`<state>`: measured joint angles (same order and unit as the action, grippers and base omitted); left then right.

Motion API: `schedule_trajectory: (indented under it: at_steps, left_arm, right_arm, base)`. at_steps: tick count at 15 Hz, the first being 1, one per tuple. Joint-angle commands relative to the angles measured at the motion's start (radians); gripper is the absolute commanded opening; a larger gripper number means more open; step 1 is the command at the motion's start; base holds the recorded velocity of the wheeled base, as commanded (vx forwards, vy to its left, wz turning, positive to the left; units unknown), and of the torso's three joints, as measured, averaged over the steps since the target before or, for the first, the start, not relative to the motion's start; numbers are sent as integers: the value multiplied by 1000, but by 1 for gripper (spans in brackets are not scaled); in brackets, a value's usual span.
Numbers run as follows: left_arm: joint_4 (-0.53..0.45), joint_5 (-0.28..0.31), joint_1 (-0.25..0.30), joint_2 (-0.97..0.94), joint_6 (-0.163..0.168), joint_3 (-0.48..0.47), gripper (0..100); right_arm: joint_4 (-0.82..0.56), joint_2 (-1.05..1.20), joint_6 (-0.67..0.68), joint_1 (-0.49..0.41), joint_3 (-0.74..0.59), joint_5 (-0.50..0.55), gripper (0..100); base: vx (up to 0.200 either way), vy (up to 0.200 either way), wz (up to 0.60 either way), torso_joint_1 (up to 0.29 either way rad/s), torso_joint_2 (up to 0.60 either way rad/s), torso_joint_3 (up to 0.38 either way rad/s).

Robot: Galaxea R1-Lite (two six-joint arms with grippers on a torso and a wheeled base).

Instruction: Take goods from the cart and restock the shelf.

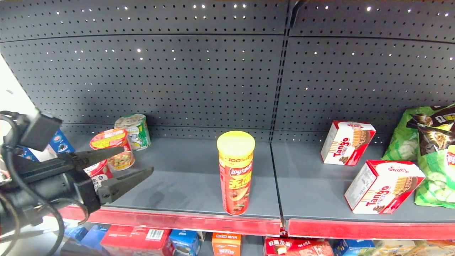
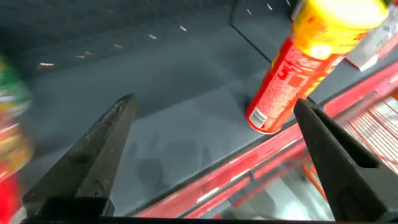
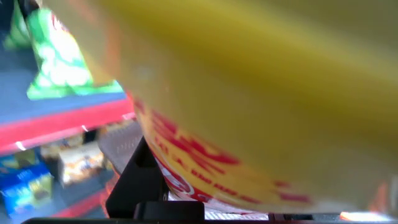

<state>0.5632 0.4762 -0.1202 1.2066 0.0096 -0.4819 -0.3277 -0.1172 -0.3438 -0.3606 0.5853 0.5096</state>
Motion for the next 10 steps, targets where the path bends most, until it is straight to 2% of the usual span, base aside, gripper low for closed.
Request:
schedule_trajectory:
  at_steps: [1,2,4,7,8,9,10]
  left_arm:
    - [-106,-85,27,-249,-10,51,100]
    - [-155,-140,27,-294,-10,45,100]
    - [-170,-208,27,-334,-10,45,100]
    - [-169,-245,27,-355,-10,40,100]
    - [-174,-260,27,-360,-10,45,100]
    - [-175,-261,27,-361,-10,48,100]
    - [-177,-261,27,-366,-10,52,100]
  right_arm:
    - [70,-226,100,0,65,0,0]
    - [73,-283,140,0,97,0,0]
    - [75,-371,210,35,136,0,0]
    - [75,-444,264,160,188,-2,0]
    - [73,-463,293,293,197,-3,0]
    - [73,-467,307,370,195,-3,0]
    - [64,-479,336,491,186,-3,0]
  base:
    - [0,0,0,0,0,0]
    - [0,0,0,0,0,0]
    - [0,0,0,0,0,0]
    - [0,0,0,0,0,0]
    - [0,0,0,0,0,0]
    - [0,0,0,0,0,0]
    - [0,0,0,0,0,0]
